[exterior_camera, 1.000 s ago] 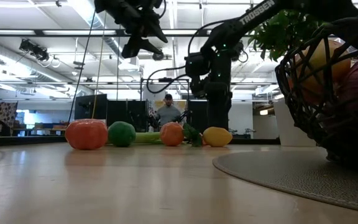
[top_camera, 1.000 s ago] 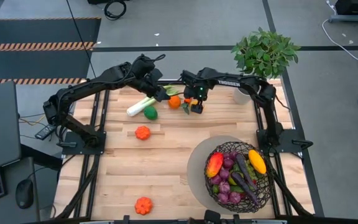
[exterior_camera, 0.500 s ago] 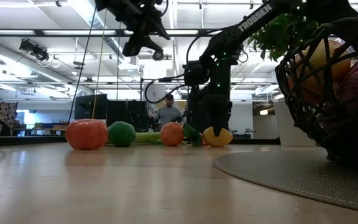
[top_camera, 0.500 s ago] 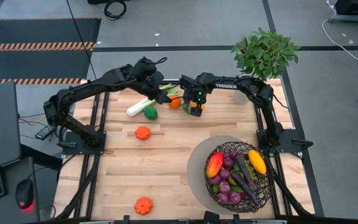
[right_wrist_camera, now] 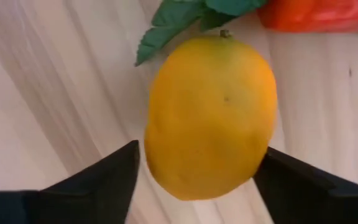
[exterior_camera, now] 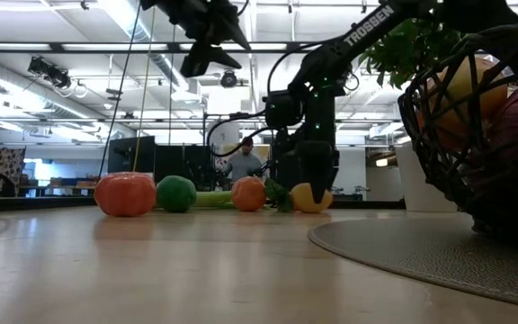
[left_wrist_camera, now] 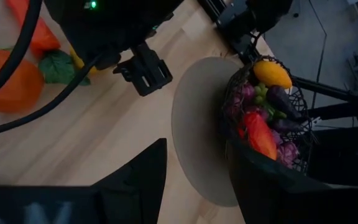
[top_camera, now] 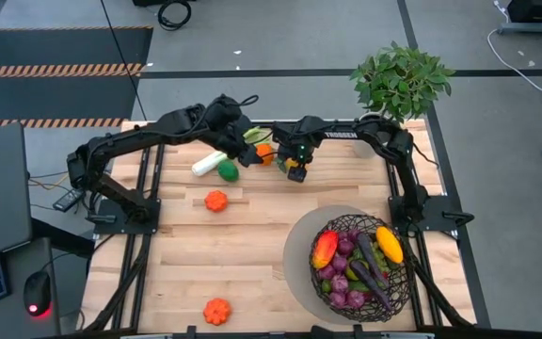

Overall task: Build produce basket
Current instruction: Put the yellow lemon into the black basket

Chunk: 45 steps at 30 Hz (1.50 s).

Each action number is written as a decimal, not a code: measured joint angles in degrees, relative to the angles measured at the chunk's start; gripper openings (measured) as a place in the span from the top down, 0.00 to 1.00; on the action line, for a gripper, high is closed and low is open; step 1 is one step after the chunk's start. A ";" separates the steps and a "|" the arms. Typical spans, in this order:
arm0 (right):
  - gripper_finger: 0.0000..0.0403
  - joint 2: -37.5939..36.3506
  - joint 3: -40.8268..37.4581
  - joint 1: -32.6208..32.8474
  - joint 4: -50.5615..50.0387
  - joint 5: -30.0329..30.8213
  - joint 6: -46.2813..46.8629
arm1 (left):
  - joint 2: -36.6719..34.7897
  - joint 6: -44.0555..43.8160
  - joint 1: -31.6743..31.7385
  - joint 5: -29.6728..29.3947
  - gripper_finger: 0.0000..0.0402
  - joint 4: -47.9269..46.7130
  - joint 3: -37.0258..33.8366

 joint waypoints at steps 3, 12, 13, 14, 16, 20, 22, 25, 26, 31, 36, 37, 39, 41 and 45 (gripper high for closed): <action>0.40 0.00 0.00 0.35 0.17 0.05 0.04 | 0.00 0.00 -0.54 -0.02 0.57 0.00 0.00; 0.50 0.00 0.85 0.40 -2.45 -1.73 1.53 | 0.00 0.02 -0.87 -0.02 0.57 -0.02 0.00; 0.49 0.00 1.53 0.40 -3.80 -2.02 1.51 | 0.01 0.08 -0.87 -0.02 0.57 -0.02 0.00; 0.48 -0.02 2.33 0.40 -5.12 -2.28 1.49 | 0.00 0.31 -0.87 -0.02 0.57 -0.02 0.00; 0.46 -0.59 3.66 0.40 -8.59 -3.25 1.35 | 0.02 0.93 -0.85 -0.27 0.57 -0.02 0.00; 0.46 -4.03 5.09 0.42 -12.82 -5.42 2.22 | 0.02 2.86 -0.79 -2.57 0.57 -0.04 0.00; 0.48 -6.08 5.09 0.42 -14.12 -6.61 3.66 | 0.02 3.42 -0.55 -3.81 0.57 0.03 0.00; 0.48 -9.46 5.09 0.40 -17.41 -8.31 6.21 | 0.04 3.52 0.08 -3.87 0.57 1.29 0.00; 0.48 -10.71 5.09 0.42 -19.19 -8.96 7.17 | 0.04 3.54 0.27 -3.87 0.57 1.84 0.00; 0.48 -16.80 5.11 1.16 -28.57 -12.03 10.83 | 0.07 3.63 1.49 -3.89 0.57 5.79 0.00; 0.48 -23.00 5.11 3.52 -32.93 -15.13 13.64 | 0.13 4.86 2.82 -3.87 0.57 9.86 0.00; 0.48 -24.17 5.09 4.34 -32.81 -15.87 14.63 | 0.17 5.20 3.18 -3.87 0.57 10.32 0.00; 0.48 -26.38 5.09 6.33 -32.88 -16.34 18.21 | 0.52 6.36 4.07 -3.82 0.57 11.33 0.00; 0.48 -27.95 4.90 8.40 -32.81 -16.30 22.05 | 1.37 7.73 5.18 -2.72 0.57 11.84 0.06; 0.48 -31.30 1.66 12.97 -32.90 -16.06 30.38 | 4.34 8.85 7.46 2.83 0.57 11.62 0.02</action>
